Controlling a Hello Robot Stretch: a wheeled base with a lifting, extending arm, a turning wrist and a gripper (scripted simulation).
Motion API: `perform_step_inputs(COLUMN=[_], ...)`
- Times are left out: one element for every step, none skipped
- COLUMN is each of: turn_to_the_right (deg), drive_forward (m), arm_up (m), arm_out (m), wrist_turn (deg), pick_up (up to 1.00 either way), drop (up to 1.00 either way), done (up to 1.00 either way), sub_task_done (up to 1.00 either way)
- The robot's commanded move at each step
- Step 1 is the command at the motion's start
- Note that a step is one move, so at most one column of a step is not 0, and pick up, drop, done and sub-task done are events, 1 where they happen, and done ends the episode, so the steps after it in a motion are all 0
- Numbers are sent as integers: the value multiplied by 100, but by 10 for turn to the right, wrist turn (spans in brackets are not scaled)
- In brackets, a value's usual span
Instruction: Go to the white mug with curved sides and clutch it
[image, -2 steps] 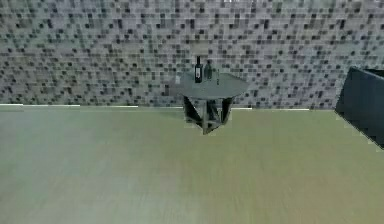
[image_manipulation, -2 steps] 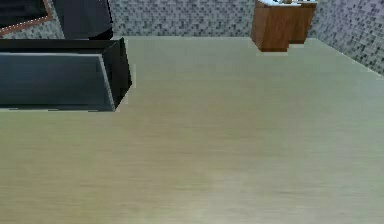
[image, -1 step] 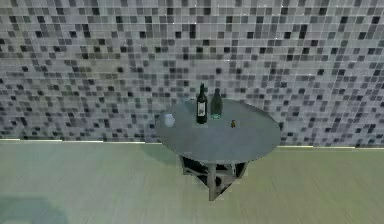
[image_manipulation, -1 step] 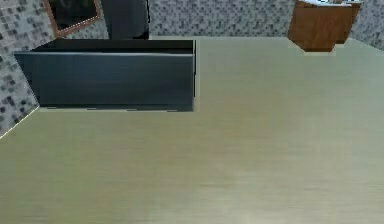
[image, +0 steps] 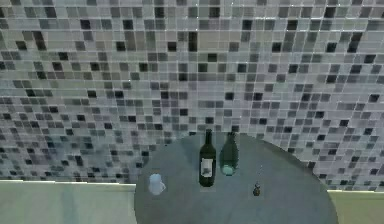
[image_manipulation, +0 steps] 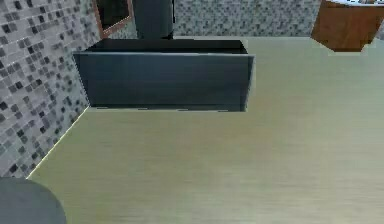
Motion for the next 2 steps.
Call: perform_step_inputs(turn_to_the_right=[-450, -450], drive_forward=[0, 0], arm_up=[0, 0], arm_out=[0, 0], wrist_turn=[0, 0], pick_up=[0, 0], drop=[0, 0], done=[0, 0], sub_task_done=[0, 0])
